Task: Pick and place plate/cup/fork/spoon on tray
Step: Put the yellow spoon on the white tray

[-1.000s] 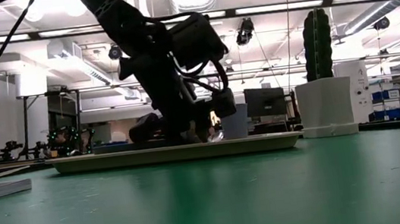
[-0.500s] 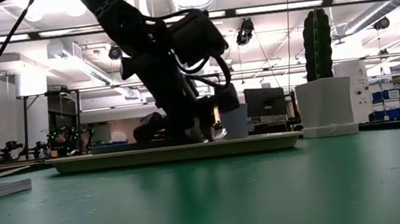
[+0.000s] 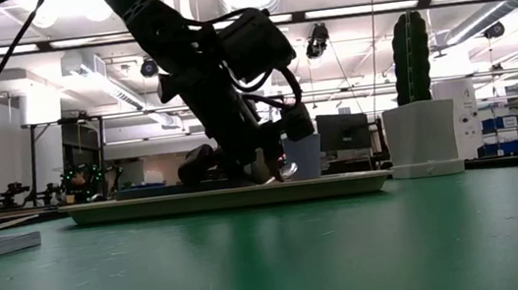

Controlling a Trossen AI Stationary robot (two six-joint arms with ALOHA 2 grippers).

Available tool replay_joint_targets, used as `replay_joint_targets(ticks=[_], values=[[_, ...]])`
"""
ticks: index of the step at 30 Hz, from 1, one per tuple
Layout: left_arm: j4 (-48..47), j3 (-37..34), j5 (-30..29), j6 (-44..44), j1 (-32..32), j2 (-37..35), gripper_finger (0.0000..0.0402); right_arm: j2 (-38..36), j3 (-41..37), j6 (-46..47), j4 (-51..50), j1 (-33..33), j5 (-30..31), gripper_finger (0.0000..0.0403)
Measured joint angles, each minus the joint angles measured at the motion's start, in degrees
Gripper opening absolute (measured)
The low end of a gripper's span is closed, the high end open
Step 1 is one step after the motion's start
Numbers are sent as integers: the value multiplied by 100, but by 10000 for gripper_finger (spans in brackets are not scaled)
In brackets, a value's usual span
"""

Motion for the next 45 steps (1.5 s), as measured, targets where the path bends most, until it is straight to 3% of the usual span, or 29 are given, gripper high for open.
replay_joint_targets(ticks=[11, 26, 36, 45], values=[[89, 0, 120, -17, -4, -37, 164, 0, 0, 1, -2, 2, 0, 139], [162, 24, 298, 1312, -281, -661, 171, 0, 0, 156, -1, 0, 37, 139], [258, 28, 332, 3504, -819, -1480, 171, 172, -5, 660, -45, 0, 782, 130], [277, -39, 330, 6340, -1683, -2390, 171, 1034, -4, 1219, -44, 0, 1586, 58]])
